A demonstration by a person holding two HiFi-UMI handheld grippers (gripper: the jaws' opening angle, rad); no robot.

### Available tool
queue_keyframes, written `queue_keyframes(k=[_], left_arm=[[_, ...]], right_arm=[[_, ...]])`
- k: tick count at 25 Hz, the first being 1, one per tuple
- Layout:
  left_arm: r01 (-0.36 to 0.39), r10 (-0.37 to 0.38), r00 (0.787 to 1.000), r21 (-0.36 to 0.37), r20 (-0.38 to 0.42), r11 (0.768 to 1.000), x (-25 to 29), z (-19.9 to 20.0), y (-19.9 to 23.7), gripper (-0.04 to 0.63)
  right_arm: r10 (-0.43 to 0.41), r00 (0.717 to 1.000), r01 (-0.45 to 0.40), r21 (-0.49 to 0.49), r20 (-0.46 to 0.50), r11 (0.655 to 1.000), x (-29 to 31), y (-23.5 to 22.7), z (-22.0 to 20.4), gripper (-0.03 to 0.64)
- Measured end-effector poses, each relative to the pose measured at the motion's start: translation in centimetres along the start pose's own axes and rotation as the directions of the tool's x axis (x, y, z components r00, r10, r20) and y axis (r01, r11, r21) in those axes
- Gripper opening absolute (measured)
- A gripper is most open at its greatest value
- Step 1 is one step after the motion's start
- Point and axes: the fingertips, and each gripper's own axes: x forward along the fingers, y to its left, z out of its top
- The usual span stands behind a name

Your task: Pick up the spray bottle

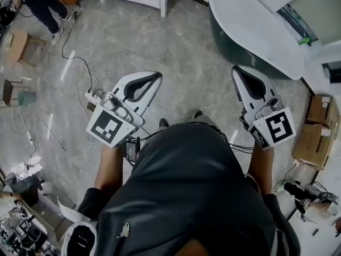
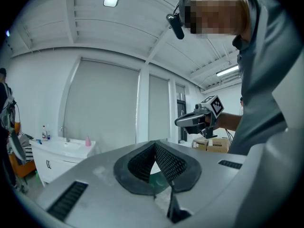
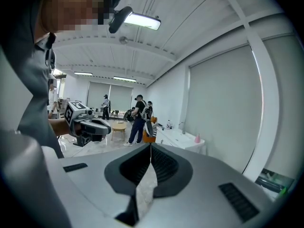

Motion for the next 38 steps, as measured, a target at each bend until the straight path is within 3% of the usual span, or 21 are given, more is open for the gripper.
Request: queue_keyframes(k=[18,30,38], left_arm=[[-0.118,0.118,0.991,0.003,-0.06,0.993,14.9,0.9,-1.1,0.006],[-0.073,0.077,0.989,0.033,-0.125,0.997,19.9,1.2,-1.2,0.006],[-0.003,0.016,0.987,0.083,-0.161,0.997,24.9,1.2,-5.8,0.006]], right_arm=[[0.174,0.984,-0.174,-0.005,0.035,0.985,2.1,-15.4,-2.6,0.009],[0.17,0.984,-0.174,0.073,0.046,0.982,2.9,-19.8,-4.9,0.009],[0.14,0.989,-0.145,0.112,0.057,0.983,-1.6,-23.2,-8.0,0.009]])
